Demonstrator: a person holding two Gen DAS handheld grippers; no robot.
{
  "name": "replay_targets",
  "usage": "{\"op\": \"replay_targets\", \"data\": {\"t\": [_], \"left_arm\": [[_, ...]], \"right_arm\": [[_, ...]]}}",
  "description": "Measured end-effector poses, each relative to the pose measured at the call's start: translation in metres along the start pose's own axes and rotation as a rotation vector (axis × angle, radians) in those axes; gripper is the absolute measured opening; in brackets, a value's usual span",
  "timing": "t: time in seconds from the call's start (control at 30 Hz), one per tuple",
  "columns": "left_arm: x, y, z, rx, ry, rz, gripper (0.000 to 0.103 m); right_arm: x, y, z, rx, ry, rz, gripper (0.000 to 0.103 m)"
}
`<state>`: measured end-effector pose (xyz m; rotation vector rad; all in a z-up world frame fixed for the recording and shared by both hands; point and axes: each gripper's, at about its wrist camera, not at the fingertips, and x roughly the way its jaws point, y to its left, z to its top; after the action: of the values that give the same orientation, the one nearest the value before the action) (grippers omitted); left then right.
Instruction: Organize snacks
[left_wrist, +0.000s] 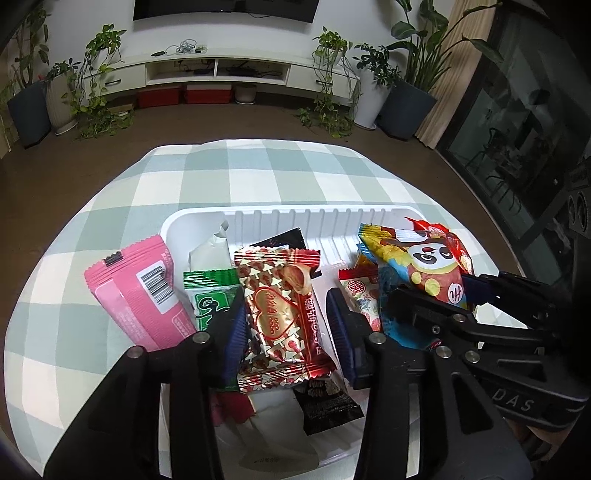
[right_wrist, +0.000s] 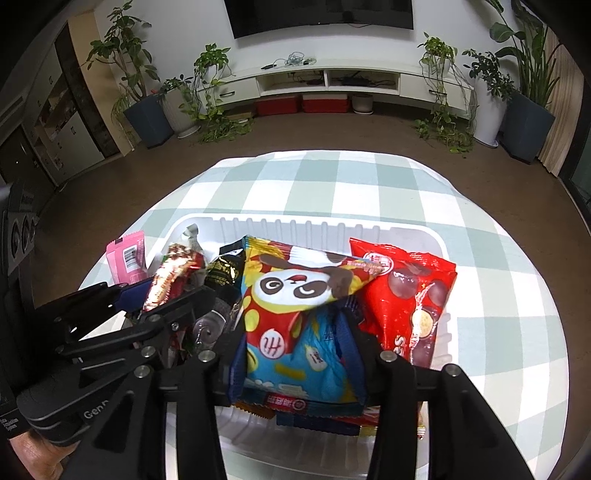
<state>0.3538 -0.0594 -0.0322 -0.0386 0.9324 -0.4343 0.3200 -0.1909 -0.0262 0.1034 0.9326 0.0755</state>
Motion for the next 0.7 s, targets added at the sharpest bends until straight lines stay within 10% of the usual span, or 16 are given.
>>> {"op": "replay_targets", "data": {"t": [0.33, 0.7], "left_arm": [[-0.017, -0.003, -0.002, -0.003, -0.03, 0.023, 0.059], [-0.079, -0.01, -0.023, 0.0, -0.176, 0.047, 0.103]], "right_arm": [[-0.015, -0.005, -0.003, 0.028, -0.031, 0.005, 0.056], [-0.072, -0.006, -0.025, 0.06, -0.148, 0.029, 0.078]]}}
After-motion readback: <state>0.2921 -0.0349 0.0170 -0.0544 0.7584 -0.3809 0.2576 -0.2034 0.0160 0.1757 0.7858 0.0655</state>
